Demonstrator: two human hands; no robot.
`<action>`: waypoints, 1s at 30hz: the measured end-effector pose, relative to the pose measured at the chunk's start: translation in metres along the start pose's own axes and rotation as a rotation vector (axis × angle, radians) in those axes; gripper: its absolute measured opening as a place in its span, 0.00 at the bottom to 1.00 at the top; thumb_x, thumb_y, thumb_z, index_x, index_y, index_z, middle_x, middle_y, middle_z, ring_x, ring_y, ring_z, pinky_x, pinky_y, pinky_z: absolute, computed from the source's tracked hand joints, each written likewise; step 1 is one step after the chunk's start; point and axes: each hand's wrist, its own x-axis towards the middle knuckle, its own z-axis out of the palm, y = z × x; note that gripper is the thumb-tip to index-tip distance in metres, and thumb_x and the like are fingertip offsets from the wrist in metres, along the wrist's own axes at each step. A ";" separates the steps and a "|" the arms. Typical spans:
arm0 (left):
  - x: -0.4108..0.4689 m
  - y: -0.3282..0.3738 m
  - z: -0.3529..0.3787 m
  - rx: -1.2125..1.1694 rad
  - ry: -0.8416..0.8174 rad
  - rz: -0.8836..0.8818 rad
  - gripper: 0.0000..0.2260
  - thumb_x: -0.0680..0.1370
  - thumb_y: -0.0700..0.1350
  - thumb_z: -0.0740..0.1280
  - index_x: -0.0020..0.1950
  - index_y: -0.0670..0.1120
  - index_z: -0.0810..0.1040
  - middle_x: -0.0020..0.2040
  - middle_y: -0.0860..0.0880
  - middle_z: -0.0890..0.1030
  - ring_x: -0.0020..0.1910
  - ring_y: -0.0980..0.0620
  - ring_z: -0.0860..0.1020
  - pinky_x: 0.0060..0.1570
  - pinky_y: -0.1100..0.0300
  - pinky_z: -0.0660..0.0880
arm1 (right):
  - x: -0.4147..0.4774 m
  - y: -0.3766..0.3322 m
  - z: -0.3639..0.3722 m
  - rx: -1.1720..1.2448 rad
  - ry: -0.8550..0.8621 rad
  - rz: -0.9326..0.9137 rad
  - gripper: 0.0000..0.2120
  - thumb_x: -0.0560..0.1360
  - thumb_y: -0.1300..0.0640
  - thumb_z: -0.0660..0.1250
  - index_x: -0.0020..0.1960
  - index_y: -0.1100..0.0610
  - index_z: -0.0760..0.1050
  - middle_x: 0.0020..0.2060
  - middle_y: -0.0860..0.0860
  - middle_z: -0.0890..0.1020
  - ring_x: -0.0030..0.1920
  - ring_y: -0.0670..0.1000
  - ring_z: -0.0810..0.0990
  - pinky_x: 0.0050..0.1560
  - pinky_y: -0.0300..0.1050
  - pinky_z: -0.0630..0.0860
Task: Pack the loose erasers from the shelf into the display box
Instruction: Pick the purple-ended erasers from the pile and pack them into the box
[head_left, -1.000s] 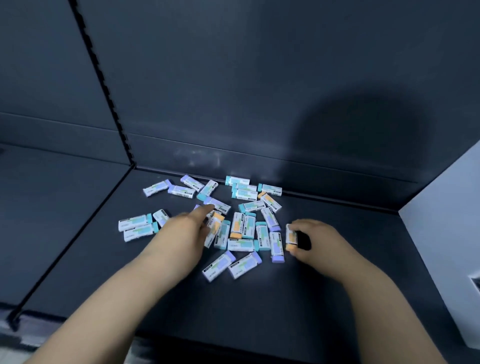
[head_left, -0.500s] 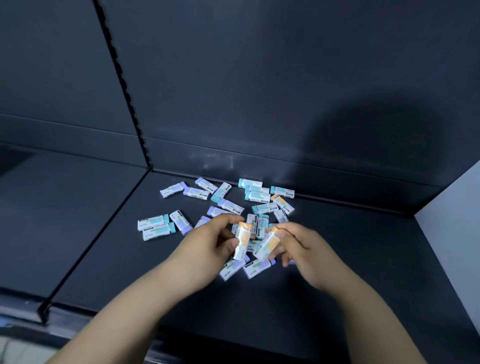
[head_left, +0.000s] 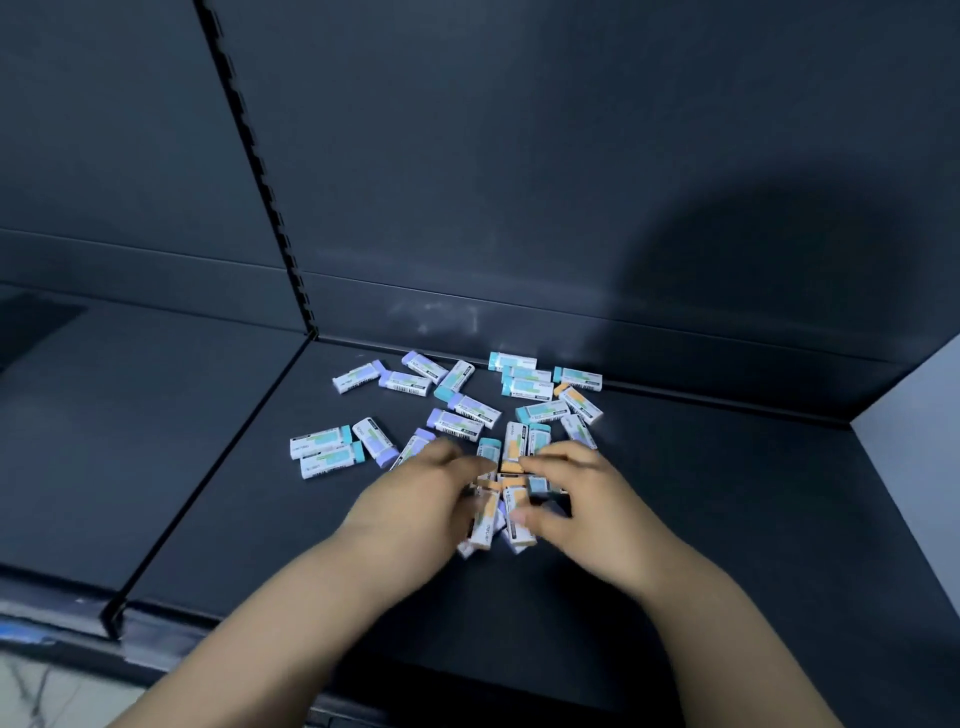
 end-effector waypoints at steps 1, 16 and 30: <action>0.001 -0.004 -0.004 -0.017 -0.064 0.033 0.22 0.76 0.53 0.64 0.70 0.58 0.65 0.64 0.57 0.67 0.63 0.54 0.69 0.60 0.60 0.68 | -0.001 0.002 -0.004 -0.030 -0.066 -0.008 0.33 0.66 0.44 0.73 0.68 0.48 0.68 0.58 0.39 0.66 0.61 0.40 0.64 0.58 0.25 0.56; 0.003 -0.006 -0.008 -0.150 -0.017 0.026 0.24 0.64 0.51 0.75 0.58 0.58 0.73 0.52 0.63 0.74 0.55 0.64 0.71 0.57 0.67 0.68 | 0.004 -0.008 -0.009 -0.019 -0.066 -0.180 0.27 0.65 0.50 0.71 0.62 0.46 0.68 0.57 0.43 0.69 0.59 0.44 0.64 0.60 0.35 0.60; -0.037 -0.096 -0.076 -0.295 0.066 0.047 0.24 0.64 0.46 0.77 0.56 0.57 0.72 0.52 0.64 0.74 0.55 0.65 0.71 0.52 0.76 0.64 | 0.034 -0.116 0.049 -0.024 0.053 -0.175 0.30 0.64 0.47 0.73 0.62 0.39 0.65 0.53 0.30 0.65 0.58 0.35 0.62 0.59 0.25 0.56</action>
